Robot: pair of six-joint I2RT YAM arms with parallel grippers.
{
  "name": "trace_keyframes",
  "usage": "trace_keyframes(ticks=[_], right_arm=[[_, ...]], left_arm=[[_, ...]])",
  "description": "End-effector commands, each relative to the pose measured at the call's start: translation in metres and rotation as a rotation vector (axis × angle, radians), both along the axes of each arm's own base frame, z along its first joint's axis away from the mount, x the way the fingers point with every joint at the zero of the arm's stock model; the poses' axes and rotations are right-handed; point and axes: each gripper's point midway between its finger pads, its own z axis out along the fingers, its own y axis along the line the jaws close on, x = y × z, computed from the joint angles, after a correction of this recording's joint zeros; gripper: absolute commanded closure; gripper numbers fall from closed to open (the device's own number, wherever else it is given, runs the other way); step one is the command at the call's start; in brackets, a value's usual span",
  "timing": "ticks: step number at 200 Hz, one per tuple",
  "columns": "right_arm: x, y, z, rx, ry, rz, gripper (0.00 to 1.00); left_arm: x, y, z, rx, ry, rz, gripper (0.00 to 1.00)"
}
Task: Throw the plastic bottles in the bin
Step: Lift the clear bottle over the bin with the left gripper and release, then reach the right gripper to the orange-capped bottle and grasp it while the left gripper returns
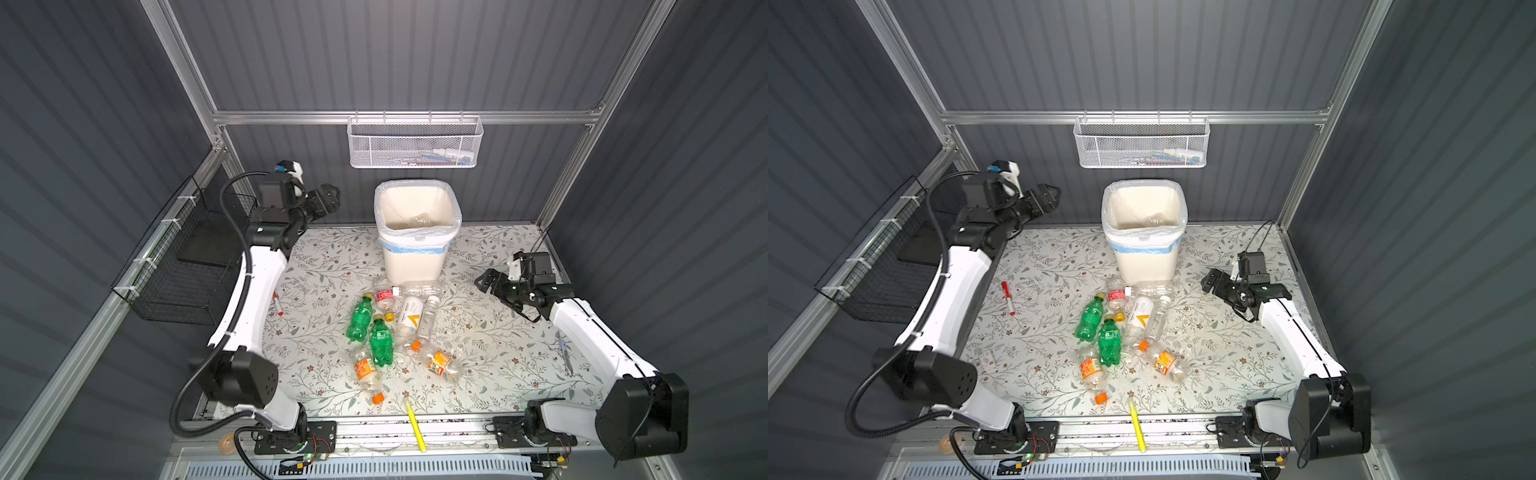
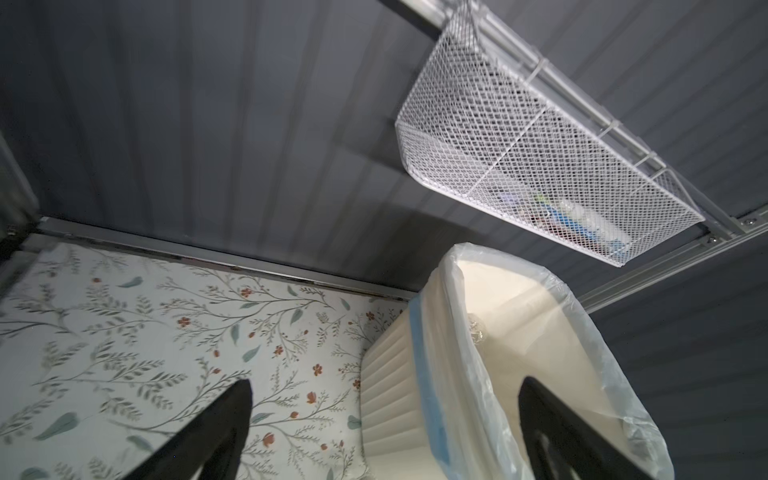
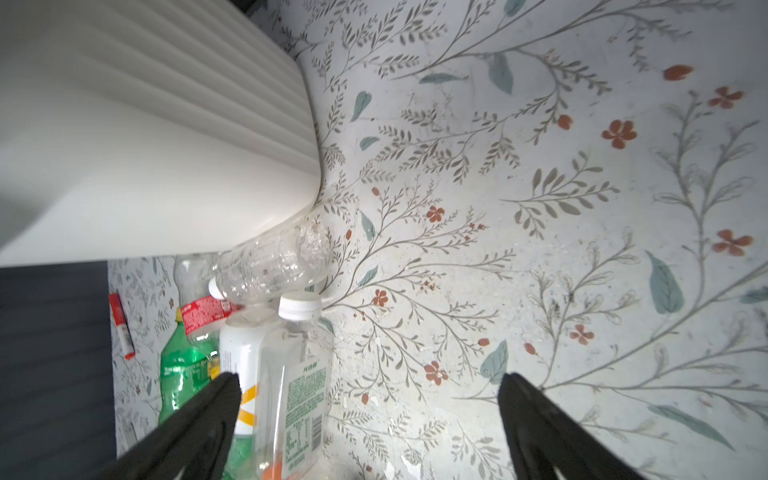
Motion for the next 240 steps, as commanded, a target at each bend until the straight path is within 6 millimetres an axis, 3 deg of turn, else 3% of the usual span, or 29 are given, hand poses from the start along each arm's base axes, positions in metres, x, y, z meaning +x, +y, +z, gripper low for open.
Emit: trace_keyframes(ticks=[1,24,57,83,118,148,190,240], right_arm=[[-0.020,0.026,-0.008,-0.106,0.021,0.209,0.01],[-0.057,0.064,-0.032,-0.172,0.070,0.466,0.01],[-0.111,0.103,-0.056,-0.207,0.145,0.719,0.01],[-0.137,0.124,-0.061,-0.223,0.152,0.825,0.01],[-0.164,0.135,-0.082,-0.300,0.199,0.892,0.01],[-0.167,0.132,-0.100,-0.395,0.240,0.881,0.03],[-0.158,0.130,-0.119,-0.487,0.238,0.842,0.07],[-0.157,0.136,-0.128,-0.512,0.233,0.824,0.29]], left_arm=[[-0.019,0.015,-0.050,0.044,0.085,0.027,0.01],[-0.042,0.024,-0.123,0.041,0.196,0.052,0.00],[-0.063,0.027,-0.184,0.029,0.297,0.066,0.01],[-0.066,0.027,-0.200,0.036,0.318,0.057,0.01],[-0.062,0.022,-0.222,0.030,0.361,0.033,0.01],[-0.061,0.018,-0.238,0.005,0.388,0.020,0.01],[-0.059,0.015,-0.244,-0.005,0.398,0.008,0.01],[-0.062,0.016,-0.254,-0.001,0.420,0.015,0.02]])
